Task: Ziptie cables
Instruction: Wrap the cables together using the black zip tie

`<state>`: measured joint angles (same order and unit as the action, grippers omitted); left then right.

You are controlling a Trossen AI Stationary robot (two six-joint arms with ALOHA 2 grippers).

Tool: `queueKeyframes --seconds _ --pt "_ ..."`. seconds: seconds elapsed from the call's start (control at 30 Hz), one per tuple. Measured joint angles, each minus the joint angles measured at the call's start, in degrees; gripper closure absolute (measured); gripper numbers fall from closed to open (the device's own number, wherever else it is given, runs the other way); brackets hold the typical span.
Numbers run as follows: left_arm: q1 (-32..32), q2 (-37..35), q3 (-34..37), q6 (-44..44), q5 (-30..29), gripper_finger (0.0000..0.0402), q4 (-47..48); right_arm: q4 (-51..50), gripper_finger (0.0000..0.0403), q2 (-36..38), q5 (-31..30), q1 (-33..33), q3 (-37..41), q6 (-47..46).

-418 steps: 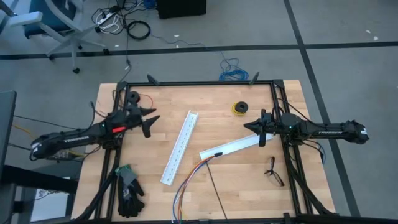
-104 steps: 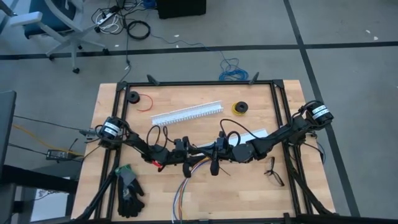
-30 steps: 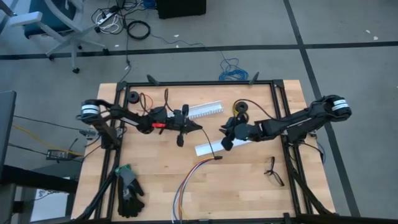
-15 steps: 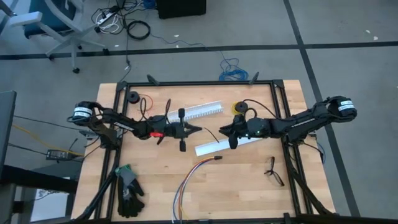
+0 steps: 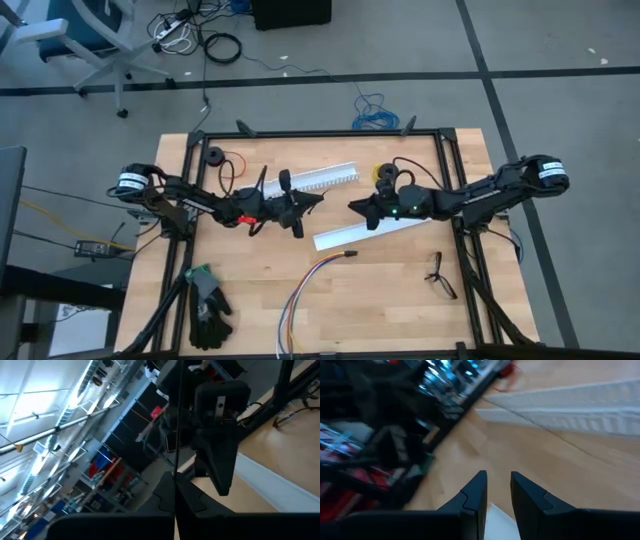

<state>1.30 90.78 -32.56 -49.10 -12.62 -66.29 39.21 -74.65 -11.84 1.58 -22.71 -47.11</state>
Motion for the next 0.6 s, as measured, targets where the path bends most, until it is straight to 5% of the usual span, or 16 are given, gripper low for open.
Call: queueKeyframes --seconds 0.6 --pt "1.1 0.0 0.0 -0.2 -2.6 0.0401 4.5 28.4 0.0329 -18.2 2.2 -3.8 -0.1 -16.6"
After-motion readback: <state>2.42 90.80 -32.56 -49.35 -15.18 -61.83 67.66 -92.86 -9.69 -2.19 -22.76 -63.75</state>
